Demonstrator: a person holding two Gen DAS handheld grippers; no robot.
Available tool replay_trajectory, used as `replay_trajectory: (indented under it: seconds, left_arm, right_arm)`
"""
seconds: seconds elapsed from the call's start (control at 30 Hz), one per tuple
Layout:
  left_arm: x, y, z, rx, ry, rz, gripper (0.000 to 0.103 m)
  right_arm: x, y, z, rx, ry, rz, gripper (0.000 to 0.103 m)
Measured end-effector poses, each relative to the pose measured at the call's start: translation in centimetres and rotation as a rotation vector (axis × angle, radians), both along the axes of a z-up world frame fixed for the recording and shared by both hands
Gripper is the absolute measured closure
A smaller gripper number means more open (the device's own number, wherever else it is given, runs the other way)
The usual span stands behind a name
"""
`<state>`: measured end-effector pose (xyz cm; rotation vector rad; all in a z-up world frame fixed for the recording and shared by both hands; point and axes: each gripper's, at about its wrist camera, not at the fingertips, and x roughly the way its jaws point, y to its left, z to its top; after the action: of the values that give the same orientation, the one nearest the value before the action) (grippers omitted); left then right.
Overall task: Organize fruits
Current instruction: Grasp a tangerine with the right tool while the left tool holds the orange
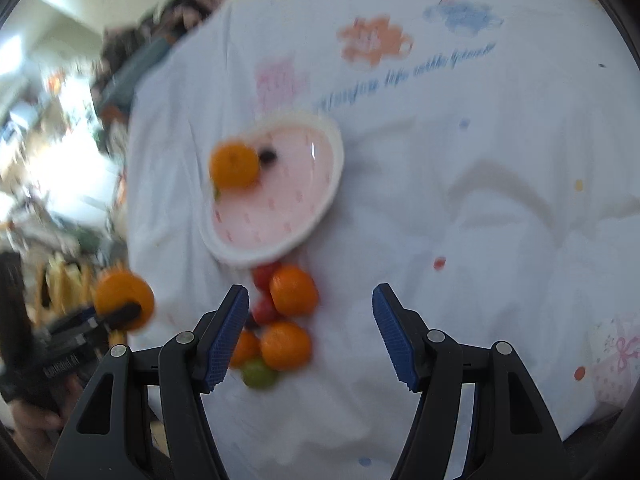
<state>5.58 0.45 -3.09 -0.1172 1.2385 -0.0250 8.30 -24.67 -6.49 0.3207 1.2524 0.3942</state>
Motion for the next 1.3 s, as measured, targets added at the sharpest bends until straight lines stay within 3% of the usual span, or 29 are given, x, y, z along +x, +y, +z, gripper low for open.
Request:
replay_trajectory:
  seconds: [0.3, 0.4, 0.67, 1.3]
  left_arm:
    - [0.3, 1.0, -1.0, -0.035, 0.008, 0.059, 0.048]
    - [0.4, 0.9, -0.9, -0.071, 0.013, 0.059, 0.048]
    - [0.6, 1.2, -1.0, -0.077, 0.018, 0.074, 0.048]
    - [-0.4, 1.5, -1.0, 0.038, -0.060, 0.069, 0.048]
  right_arm:
    - [-0.9, 3.9, -5.7, 0.007, 0.212, 0.104, 0.037]
    - [-0.7, 5.1, -6.5, 0.012, 0.227, 0.112, 0.045]
    - [-0.9, 6.4, -6.9, -0.085, 0.187, 0.151, 0.057]
    - [-0.9, 2.7, -0.9, 0.070, 0.045, 0.058, 0.057]
